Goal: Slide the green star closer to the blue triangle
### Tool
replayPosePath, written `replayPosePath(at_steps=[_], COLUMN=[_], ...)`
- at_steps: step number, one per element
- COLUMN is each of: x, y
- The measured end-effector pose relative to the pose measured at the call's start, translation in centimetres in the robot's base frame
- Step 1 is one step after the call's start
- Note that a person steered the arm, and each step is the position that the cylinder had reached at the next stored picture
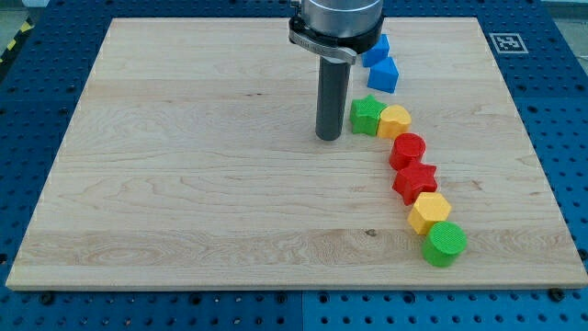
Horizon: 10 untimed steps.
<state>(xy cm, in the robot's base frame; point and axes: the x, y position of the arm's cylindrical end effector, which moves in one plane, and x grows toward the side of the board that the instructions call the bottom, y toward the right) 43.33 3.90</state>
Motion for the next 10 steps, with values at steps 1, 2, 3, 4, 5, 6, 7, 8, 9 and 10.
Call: replayPosePath(at_steps=[1,2,3,4,5,6,7,8,9,10], x=[0.0,-0.3,-1.3,-2.2,-2.6,-2.6,-1.7,0.0,0.0,0.0], y=[1.0,1.8,1.8,1.8,1.8,1.8,0.4,0.6,1.6,2.6])
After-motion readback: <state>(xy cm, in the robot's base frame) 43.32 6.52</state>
